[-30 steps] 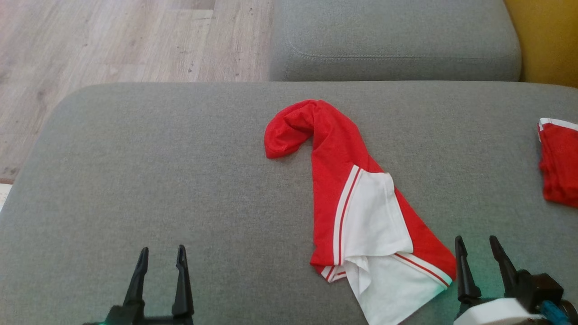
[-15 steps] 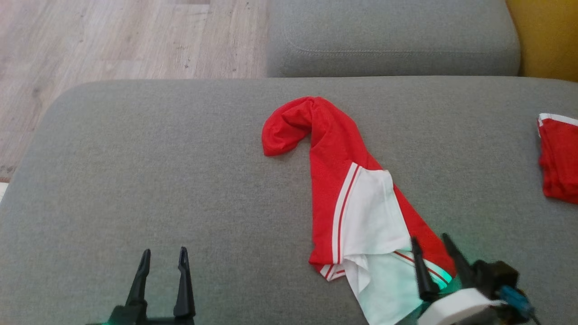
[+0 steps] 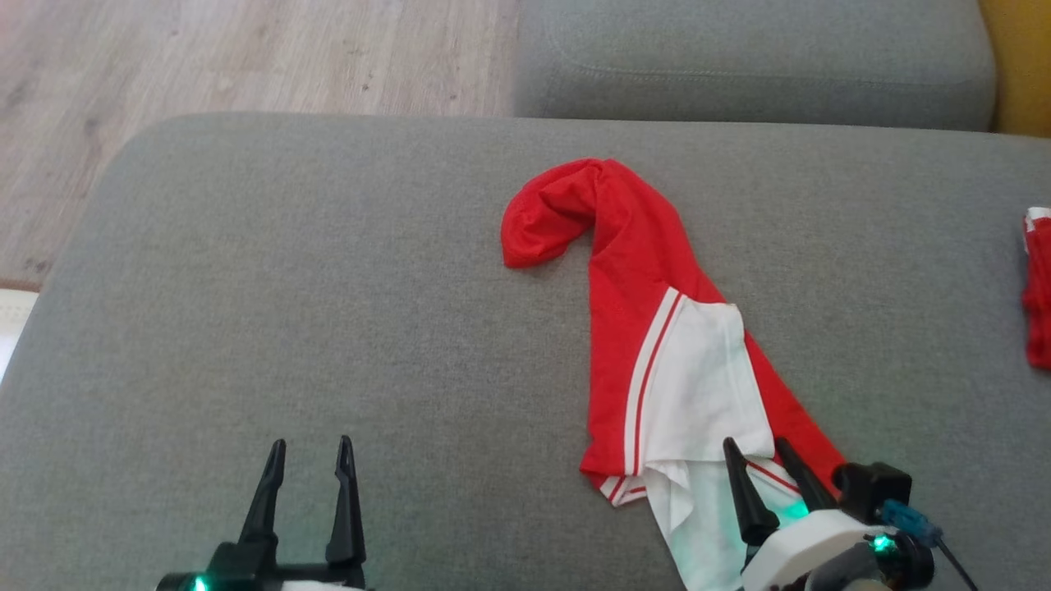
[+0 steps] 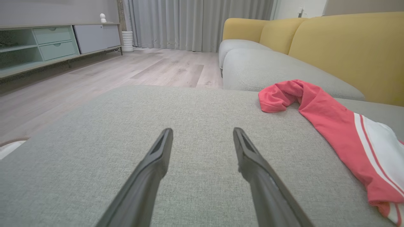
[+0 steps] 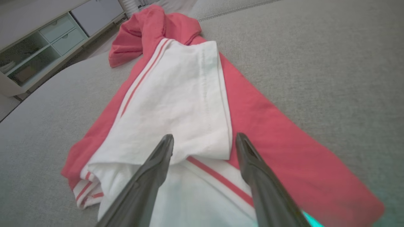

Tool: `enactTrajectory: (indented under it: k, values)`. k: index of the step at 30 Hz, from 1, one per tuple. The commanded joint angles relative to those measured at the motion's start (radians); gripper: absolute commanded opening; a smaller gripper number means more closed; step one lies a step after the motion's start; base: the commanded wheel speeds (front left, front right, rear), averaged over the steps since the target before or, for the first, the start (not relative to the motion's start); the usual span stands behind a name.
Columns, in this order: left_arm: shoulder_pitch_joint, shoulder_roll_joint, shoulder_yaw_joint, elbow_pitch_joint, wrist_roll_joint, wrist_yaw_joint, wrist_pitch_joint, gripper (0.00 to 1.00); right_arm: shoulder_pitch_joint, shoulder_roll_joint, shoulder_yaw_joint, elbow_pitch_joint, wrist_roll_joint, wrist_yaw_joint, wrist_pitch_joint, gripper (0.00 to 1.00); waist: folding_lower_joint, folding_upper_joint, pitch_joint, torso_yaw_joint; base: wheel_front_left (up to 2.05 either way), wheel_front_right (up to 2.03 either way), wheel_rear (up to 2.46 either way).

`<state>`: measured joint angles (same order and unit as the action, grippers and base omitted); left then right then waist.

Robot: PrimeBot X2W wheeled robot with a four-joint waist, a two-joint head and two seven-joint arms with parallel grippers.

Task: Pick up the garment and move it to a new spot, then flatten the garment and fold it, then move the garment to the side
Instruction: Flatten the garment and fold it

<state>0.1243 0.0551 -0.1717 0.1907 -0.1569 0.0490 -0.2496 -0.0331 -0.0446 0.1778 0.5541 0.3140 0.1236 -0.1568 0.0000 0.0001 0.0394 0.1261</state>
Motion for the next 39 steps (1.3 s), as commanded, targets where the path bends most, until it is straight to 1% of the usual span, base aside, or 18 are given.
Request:
enactTrajectory:
  k: [1,14,24,27,28,29,34,36,39]
  values:
    - [-0.043,-0.005,0.021,-0.029,-0.005,0.008,-0.012,1.00,-0.044,-0.006,0.020,-0.017,0.001,0.007,-0.005,1.00,0.0000,-0.0001,0.004,0.003,0.00,0.00,0.00]
    - [-0.056,-0.005,0.003,-0.031,-0.013,0.023,-0.012,1.00,-0.078,-0.006,0.091,0.001,0.028,0.007,-0.014,1.00,0.0000,-0.0001,0.022,0.003,0.00,0.00,0.00]
    - [-0.064,-0.005,-0.005,-0.026,-0.017,0.029,-0.012,1.00,-0.107,-0.006,0.087,0.023,0.028,0.007,-0.026,1.00,0.0000,-0.0001,0.029,0.010,0.00,0.00,0.00]
    - [-0.065,-0.005,-0.007,-0.025,-0.019,0.029,-0.012,1.00,-0.116,-0.006,0.082,0.032,0.033,0.007,-0.026,0.40,0.0000,-0.0001,0.029,0.012,0.00,0.00,0.00]
    - [-0.066,-0.005,-0.008,-0.025,-0.020,0.029,-0.012,1.00,-0.120,-0.006,0.078,0.038,0.035,0.007,-0.024,0.29,0.0000,-0.0001,0.029,0.013,0.00,0.00,0.00]
    - [-0.066,-0.005,-0.008,-0.024,-0.021,0.030,-0.012,1.00,-0.123,-0.006,0.076,0.044,0.036,0.007,-0.020,0.01,0.0000,-0.0001,0.028,0.014,0.00,0.00,0.00]
    - [-0.065,-0.005,-0.009,-0.023,-0.025,0.032,-0.012,1.00,-0.139,-0.006,0.063,0.076,0.035,0.007,0.001,0.00,0.0000,-0.0001,0.024,0.016,0.00,0.00,0.00]
    - [-0.064,-0.005,-0.009,-0.023,-0.027,0.033,-0.012,1.00,-0.155,-0.006,0.063,0.087,0.017,0.007,0.006,0.00,0.0000,-0.0001,0.023,0.016,0.00,0.00,0.00]
    - [-0.062,-0.005,-0.009,-0.024,-0.030,0.036,-0.012,1.00,-0.204,-0.006,0.071,0.061,-0.011,0.007,0.012,0.00,0.0000,-0.0001,0.015,0.015,0.00,0.00,0.00]
